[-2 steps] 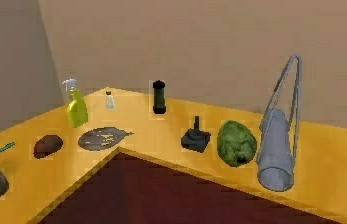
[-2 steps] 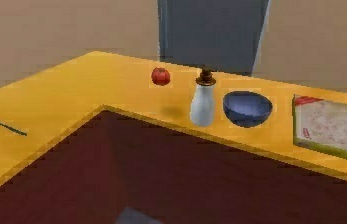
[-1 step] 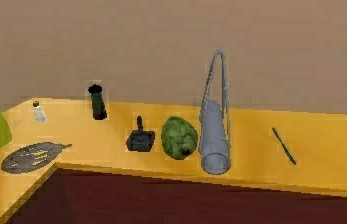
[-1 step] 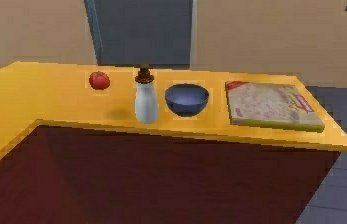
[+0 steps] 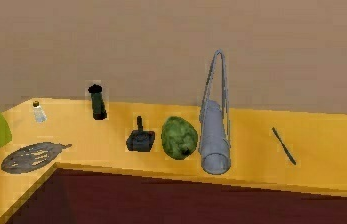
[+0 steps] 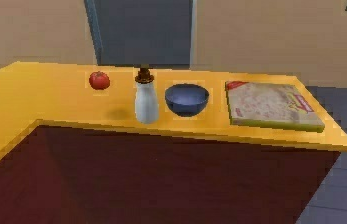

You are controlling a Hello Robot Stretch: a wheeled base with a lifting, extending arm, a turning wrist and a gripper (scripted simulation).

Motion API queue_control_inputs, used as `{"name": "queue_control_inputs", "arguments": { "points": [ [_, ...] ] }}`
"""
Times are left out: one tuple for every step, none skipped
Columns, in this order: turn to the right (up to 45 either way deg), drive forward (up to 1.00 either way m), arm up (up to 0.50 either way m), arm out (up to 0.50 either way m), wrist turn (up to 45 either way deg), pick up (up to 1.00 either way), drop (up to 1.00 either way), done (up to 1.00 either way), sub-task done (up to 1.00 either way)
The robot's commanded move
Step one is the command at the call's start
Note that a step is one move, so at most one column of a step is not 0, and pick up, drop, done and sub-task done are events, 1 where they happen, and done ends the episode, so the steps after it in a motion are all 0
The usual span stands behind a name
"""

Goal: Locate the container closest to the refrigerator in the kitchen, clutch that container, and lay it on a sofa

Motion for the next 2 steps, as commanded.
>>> {"name": "queue_control_inputs", "arguments": {
  "points": [
    [0.0, 0.00, 0.38, 0.00, 0.0, 0.00, 0.00, 0.00, 0.00],
    [0.0, 0.00, 0.00, 0.40, 0.0, 0.00, 0.00, 0.00, 0.00]
  ]
}}
